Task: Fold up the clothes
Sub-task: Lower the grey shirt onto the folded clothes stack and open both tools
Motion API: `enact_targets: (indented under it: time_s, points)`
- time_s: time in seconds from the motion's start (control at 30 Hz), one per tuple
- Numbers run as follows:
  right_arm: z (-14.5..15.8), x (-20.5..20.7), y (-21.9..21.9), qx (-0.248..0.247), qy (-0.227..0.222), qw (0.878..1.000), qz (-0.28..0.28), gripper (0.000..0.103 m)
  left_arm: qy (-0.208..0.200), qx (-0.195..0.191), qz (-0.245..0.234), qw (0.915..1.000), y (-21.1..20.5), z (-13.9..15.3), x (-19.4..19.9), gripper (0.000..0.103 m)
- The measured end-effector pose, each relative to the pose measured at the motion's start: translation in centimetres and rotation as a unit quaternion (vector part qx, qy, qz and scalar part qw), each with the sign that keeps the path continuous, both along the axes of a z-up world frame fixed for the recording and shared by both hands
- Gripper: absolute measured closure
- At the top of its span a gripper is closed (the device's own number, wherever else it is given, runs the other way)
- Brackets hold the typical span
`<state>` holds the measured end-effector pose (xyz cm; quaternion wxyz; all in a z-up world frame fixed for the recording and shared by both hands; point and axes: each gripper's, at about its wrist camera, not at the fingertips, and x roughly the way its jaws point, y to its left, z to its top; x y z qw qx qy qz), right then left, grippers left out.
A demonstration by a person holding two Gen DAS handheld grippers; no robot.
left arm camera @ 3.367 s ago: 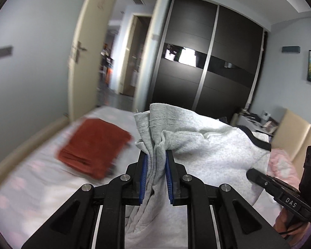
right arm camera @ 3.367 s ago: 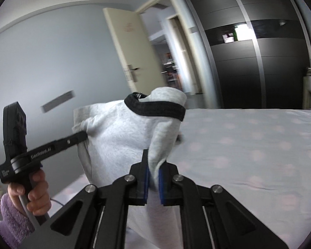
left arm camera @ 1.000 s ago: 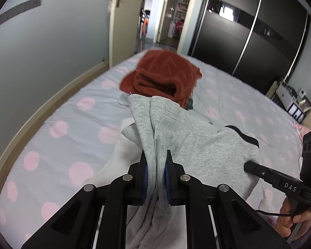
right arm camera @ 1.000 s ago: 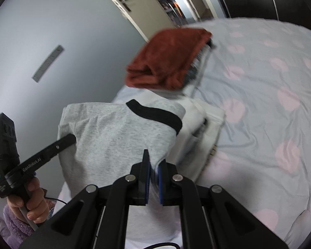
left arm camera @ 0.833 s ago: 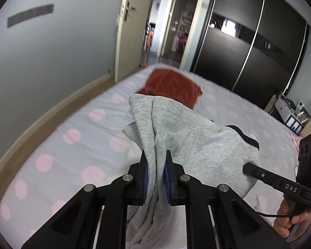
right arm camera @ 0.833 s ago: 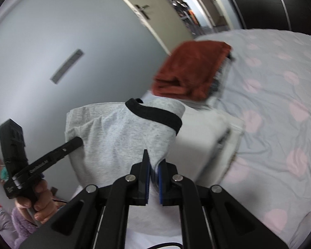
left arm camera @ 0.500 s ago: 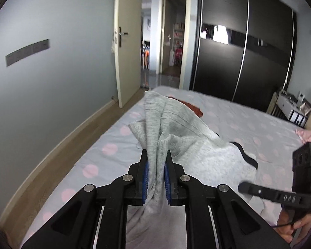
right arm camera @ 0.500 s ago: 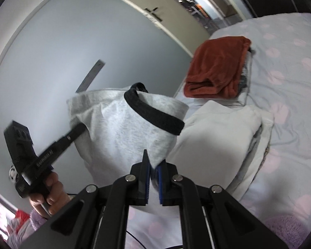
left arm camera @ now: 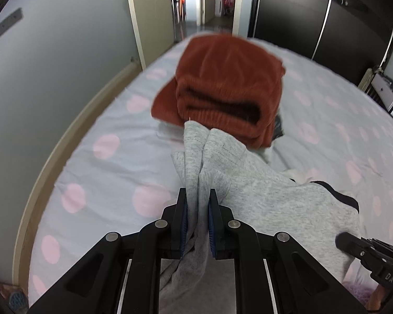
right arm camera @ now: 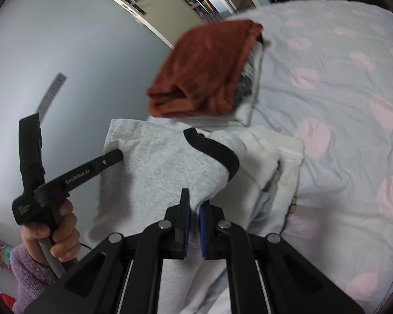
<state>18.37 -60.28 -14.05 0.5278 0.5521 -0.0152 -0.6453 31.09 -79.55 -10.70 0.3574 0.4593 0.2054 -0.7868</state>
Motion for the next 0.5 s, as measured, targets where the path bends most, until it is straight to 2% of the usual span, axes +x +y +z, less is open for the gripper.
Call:
enact_targets:
  time_s: [0.13,0.27,0.43,0.5]
  points:
    - [-3.0,-0.8,-0.8,0.031,-0.017,0.999,0.007,0.097,-0.020,0.022,0.004,0.9995,-1.3,-2.9,-0.2,0.088]
    - [-4.7,-0.6,-1.8,0.047,-0.009,0.999,0.023,0.095,-0.031,0.037,0.009,0.9988,-2.0,-5.0,0.1,0.085]
    - [-5.6,-0.3,-2.4,0.062,0.011,0.997,0.035,0.095,-0.039,0.036,0.014,0.9985,-2.3,-5.8,-0.3,0.085]
    - [-5.4,-0.3,-2.4,0.065,0.011,0.997,0.038,0.095,-0.042,0.027,0.015,0.9986,-2.0,-5.5,-0.3,0.081]
